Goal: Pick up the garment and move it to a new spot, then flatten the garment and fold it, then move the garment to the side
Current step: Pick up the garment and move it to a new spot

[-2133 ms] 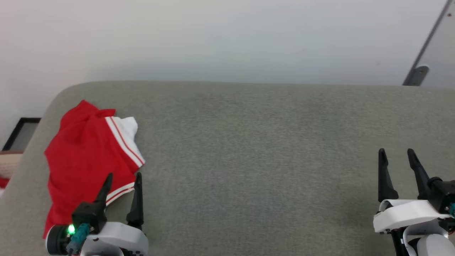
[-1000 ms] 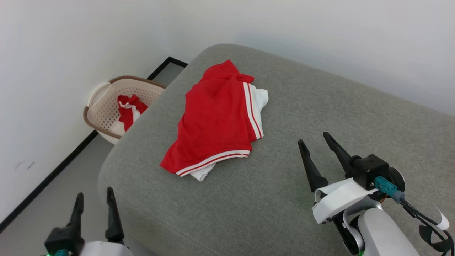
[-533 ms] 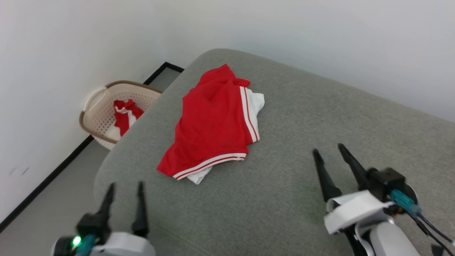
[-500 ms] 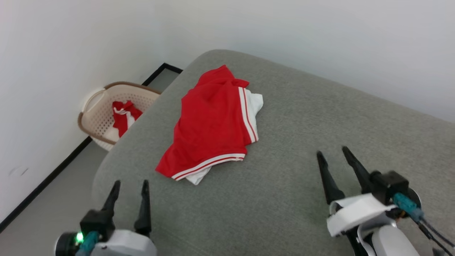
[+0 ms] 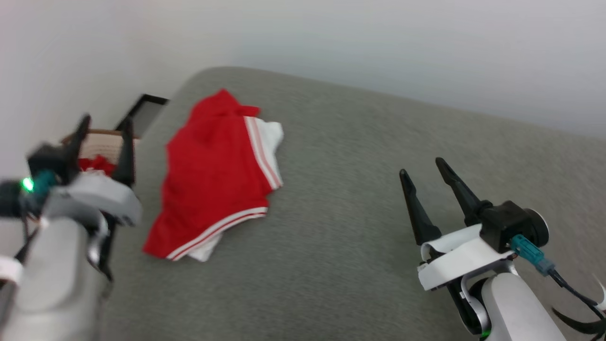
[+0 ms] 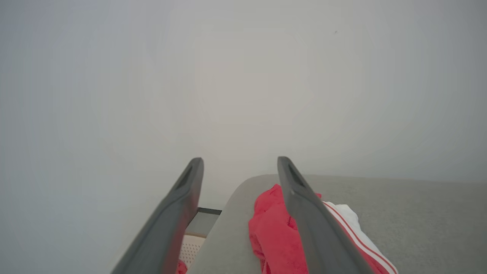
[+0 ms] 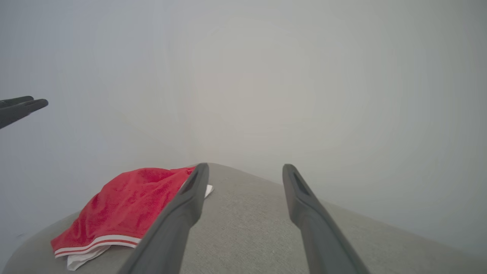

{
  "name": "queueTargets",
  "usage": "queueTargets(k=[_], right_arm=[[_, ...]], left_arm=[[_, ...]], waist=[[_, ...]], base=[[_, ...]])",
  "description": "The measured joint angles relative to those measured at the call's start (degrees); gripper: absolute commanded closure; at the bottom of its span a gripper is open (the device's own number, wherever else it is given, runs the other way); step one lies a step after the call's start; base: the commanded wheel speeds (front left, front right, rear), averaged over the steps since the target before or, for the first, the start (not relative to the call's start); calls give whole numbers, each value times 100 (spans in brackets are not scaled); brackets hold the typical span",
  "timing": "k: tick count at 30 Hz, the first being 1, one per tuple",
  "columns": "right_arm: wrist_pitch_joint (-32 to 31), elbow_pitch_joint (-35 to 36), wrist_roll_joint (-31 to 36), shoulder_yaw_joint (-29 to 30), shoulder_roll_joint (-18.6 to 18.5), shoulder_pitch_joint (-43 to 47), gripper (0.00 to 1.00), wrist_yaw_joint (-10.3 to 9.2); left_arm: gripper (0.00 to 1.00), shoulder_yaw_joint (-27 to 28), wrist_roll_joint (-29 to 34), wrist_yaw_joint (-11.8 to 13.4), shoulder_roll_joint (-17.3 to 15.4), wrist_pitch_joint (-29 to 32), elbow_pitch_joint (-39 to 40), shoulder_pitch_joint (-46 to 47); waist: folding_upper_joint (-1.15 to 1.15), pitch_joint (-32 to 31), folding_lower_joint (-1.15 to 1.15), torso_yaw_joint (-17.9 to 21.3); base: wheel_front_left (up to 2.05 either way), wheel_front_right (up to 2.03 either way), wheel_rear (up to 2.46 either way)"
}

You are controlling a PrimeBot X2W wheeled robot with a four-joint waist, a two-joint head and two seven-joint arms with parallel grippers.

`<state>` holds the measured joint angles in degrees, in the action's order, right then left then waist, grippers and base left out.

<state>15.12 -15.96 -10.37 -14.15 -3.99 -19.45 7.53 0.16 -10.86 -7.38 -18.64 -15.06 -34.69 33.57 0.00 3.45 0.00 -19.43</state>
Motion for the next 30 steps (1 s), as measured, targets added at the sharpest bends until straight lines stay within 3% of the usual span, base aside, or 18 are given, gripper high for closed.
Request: queueTargets(k=[5,12,15,20,24,30], right_arm=[[0,78,32,-121,19,-112,0,0],[-1,176,31,-365,59,-292,0,0],[-1,261,30,-506,70,-411,0,0],[-1,390,29,-688,86,-571,0,0],[-1,450,25,-746,90,-626,0,0],[-1,523,-5,-759,92,-724,0,0]], left_arm=[[0,-547,-390,-2,-649,448,-943,1037],[0,-1284,-2140,-15,-1215,2708,-1789,1792],[0,-1538,-2855,-14,-1572,3845,-1795,1819],[0,-1737,-3715,-14,-2007,5025,-1626,1753],[0,-1704,-4265,-10,-2156,5389,-1544,1639],[0,-1733,-4566,-9,-2377,5384,-1449,1630]], waist=[[0,381,0,530],[0,1020,0,1292],[0,1265,0,1559],[0,1669,0,1920],[0,1970,0,2156],[0,2356,0,2422]], base=[[0,0,0],[0,0,0],[0,0,0],[0,0,0],[0,0,0],[0,0,0]])
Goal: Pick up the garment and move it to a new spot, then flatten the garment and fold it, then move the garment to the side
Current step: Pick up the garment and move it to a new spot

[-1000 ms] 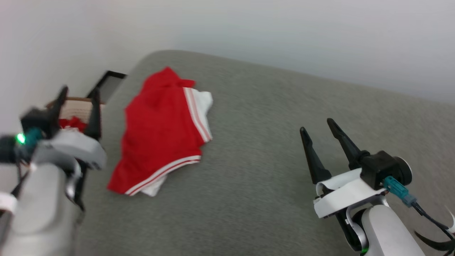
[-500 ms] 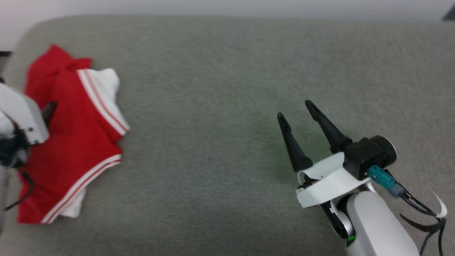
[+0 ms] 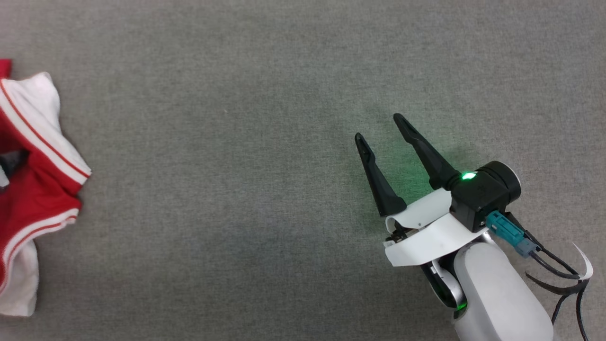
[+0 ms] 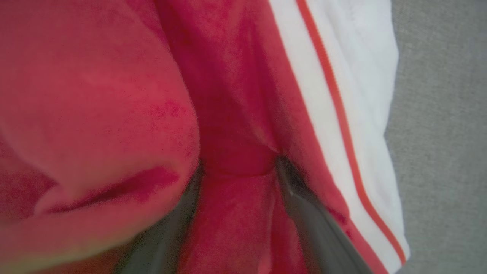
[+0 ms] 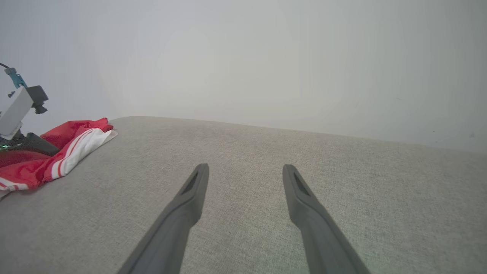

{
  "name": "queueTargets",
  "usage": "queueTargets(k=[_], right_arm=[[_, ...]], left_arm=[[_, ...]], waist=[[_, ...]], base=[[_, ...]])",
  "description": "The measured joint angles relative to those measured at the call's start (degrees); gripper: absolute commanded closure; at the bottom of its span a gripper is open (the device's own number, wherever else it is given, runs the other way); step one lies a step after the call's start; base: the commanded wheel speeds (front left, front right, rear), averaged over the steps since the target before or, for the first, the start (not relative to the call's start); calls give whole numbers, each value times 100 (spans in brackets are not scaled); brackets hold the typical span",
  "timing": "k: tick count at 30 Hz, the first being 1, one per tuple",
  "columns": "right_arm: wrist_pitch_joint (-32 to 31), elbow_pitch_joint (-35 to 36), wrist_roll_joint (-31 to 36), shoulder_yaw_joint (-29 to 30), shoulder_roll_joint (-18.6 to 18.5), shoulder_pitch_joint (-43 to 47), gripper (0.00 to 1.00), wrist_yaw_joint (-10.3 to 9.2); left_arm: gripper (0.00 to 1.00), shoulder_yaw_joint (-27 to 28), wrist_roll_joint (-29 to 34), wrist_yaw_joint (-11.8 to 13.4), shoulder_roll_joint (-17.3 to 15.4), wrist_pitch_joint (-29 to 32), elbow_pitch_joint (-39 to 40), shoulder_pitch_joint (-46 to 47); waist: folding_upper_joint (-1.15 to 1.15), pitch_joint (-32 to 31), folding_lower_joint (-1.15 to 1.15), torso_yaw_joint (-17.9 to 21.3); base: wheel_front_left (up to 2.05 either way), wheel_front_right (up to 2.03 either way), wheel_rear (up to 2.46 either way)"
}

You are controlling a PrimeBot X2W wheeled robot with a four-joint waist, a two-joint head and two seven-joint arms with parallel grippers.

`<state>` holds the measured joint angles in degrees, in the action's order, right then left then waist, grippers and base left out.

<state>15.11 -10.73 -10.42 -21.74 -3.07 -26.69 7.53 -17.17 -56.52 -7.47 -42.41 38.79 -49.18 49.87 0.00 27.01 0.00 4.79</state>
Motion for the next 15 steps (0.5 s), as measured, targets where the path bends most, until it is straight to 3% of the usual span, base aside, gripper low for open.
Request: queueTargets(k=[1,2,3,4,15], right_arm=[[0,4,0,-8,1,-2,0,0],[0,4,0,-16,2,-4,0,0],[0,-3,0,-30,2,-5,0,0],[0,-15,0,-32,1,-5,0,0],[0,-248,-108,-76,7,155,0,0]], left_arm=[[0,1,-45,0,-15,0,-19,5],[7,5,-88,0,-25,-4,-56,22],[31,8,-115,0,-35,-34,-89,42],[100,8,-148,0,-35,-77,-116,61],[100,-381,-237,15,130,-1211,-56,-152]], waist=[[0,47,0,30],[0,85,0,54],[0,112,0,75],[0,120,0,86],[0,-408,0,-15]], base=[[0,0,0],[0,0,0],[0,0,0],[0,0,0],[0,0,0]])
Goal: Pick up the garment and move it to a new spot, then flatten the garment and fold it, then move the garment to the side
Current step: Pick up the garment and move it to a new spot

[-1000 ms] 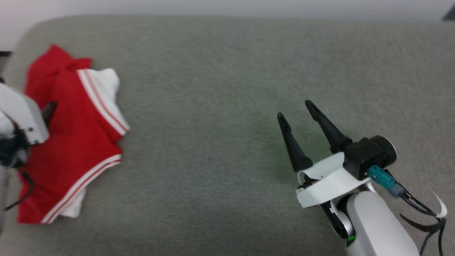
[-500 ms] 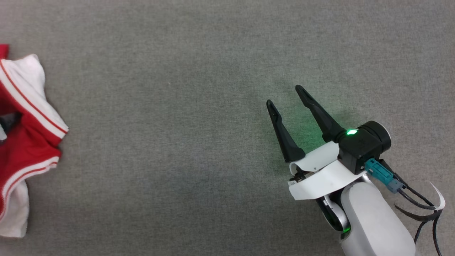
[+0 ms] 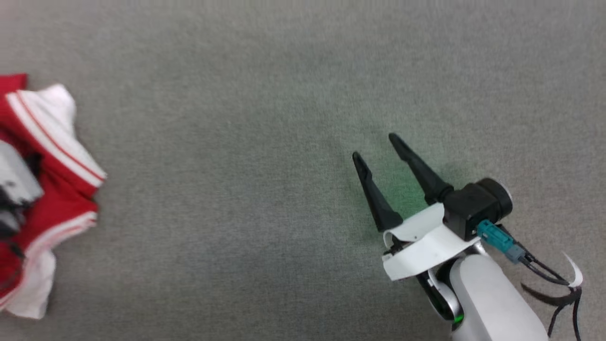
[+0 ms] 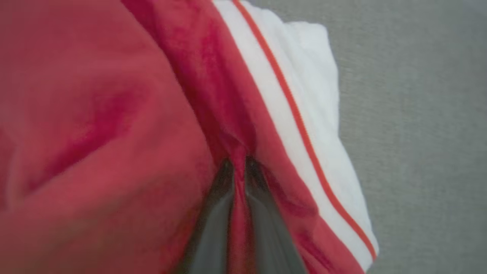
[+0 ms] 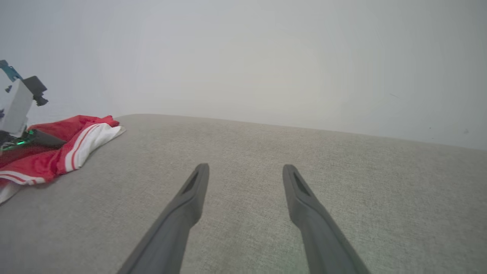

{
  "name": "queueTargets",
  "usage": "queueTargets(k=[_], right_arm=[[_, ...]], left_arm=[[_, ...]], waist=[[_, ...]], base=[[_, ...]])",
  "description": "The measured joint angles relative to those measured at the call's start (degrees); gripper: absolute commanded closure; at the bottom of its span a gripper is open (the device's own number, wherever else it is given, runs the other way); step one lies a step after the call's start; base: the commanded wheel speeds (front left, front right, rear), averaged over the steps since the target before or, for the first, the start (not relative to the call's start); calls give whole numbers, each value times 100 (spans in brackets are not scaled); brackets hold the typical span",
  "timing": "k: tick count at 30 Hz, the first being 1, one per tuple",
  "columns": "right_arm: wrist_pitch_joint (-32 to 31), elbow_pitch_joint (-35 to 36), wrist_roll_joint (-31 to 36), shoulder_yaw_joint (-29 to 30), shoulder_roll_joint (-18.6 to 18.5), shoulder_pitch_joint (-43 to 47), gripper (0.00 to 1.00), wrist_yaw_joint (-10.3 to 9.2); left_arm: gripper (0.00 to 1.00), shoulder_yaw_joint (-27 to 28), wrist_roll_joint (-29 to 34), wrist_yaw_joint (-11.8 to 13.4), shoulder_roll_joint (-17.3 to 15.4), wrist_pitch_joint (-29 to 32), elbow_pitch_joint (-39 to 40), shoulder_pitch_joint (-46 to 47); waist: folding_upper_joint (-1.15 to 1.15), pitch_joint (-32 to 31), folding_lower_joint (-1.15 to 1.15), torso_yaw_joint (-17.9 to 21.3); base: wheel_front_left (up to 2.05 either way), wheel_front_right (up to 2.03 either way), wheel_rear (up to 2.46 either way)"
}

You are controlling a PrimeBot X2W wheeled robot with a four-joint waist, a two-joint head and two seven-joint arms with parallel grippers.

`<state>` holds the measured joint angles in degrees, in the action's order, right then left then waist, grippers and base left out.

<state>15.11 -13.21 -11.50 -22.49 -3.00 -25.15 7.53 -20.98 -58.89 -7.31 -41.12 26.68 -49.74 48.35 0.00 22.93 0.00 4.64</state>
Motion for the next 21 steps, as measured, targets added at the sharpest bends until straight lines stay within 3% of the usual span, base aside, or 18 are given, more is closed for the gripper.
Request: queueTargets(k=[9,15,21], right_arm=[[0,-33,-252,22,3,283,0,0],[1,114,-466,201,8,413,0,0],[1,344,-704,470,3,525,0,0]], left_arm=[[100,-477,-313,-9,-192,-859,1257,-182],[100,-884,-772,-9,-252,-926,2513,-97],[100,-1482,-1056,-9,-81,-595,3655,296]], waist=[[0,-691,0,-226],[0,-935,0,-189],[0,-952,0,116]], base=[[0,0,0],[0,0,0],[0,0,0]])
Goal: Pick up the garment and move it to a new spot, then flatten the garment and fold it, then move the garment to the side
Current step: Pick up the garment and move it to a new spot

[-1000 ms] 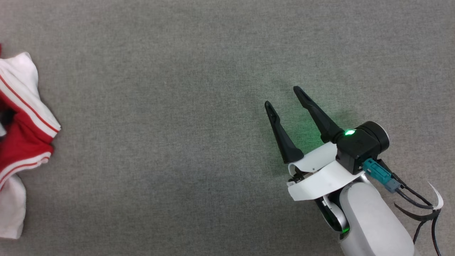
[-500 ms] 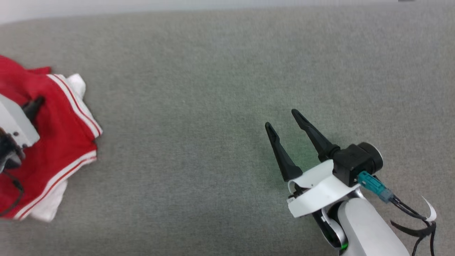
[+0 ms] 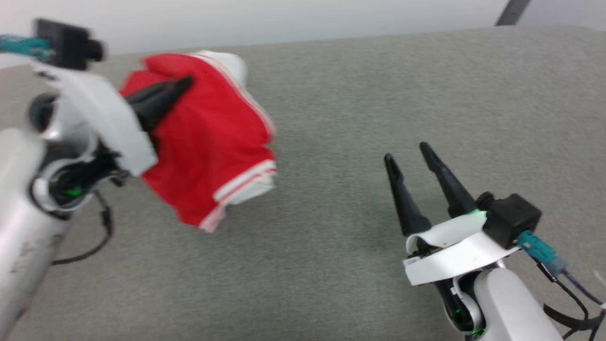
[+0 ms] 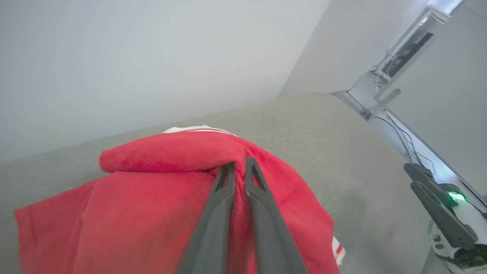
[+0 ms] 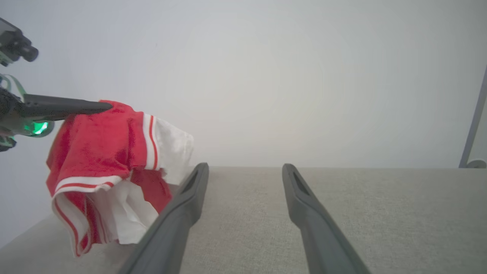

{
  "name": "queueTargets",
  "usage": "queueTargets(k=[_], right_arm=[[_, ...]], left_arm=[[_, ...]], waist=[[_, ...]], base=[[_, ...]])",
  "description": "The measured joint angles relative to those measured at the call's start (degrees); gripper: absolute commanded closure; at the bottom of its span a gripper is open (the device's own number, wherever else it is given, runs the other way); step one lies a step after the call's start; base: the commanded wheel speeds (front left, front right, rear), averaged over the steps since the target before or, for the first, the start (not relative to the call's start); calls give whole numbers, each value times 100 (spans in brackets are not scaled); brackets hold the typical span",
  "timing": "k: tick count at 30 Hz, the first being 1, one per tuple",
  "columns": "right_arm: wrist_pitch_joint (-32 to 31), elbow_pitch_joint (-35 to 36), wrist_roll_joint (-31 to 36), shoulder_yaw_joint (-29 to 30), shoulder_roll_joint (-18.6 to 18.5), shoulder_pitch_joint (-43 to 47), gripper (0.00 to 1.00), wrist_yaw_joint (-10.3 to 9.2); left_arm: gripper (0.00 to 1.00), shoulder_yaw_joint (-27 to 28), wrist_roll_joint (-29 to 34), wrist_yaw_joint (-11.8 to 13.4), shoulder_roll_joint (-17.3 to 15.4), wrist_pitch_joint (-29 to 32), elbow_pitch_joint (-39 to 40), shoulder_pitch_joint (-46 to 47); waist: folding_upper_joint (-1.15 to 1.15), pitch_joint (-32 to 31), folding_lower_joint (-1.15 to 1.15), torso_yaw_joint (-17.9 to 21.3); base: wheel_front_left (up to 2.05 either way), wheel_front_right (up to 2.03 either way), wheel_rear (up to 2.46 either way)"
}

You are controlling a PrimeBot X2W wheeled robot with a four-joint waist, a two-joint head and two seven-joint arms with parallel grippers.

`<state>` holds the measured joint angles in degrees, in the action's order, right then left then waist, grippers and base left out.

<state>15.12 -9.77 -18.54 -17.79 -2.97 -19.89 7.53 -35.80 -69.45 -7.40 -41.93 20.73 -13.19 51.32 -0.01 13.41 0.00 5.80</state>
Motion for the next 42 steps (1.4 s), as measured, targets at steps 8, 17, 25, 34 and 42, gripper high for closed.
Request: queueTargets(k=[8,17,25,34,42], right_arm=[[0,360,-500,285,-2,25,0,0],[-1,438,-985,509,-9,25,0,0],[-1,485,-1262,445,-7,4,0,0],[0,569,-1446,352,-5,-1,0,0],[0,657,-1525,302,-4,-67,0,0]], left_arm=[[100,-959,55,0,737,545,-91,880],[100,-1924,-229,0,1614,628,-797,1650],[100,-2739,-292,0,1241,751,-1596,1825],[100,-3591,242,-18,818,1326,-2098,2174],[100,-3597,1001,-35,839,1825,-1920,2295]], waist=[[0,218,0,673],[0,560,0,1614],[0,858,0,2330],[0,1182,0,2673],[0,1450,0,2764]], base=[[0,0,0],[0,0,0],[0,0,0],[0,0,0],[0,0,0]])
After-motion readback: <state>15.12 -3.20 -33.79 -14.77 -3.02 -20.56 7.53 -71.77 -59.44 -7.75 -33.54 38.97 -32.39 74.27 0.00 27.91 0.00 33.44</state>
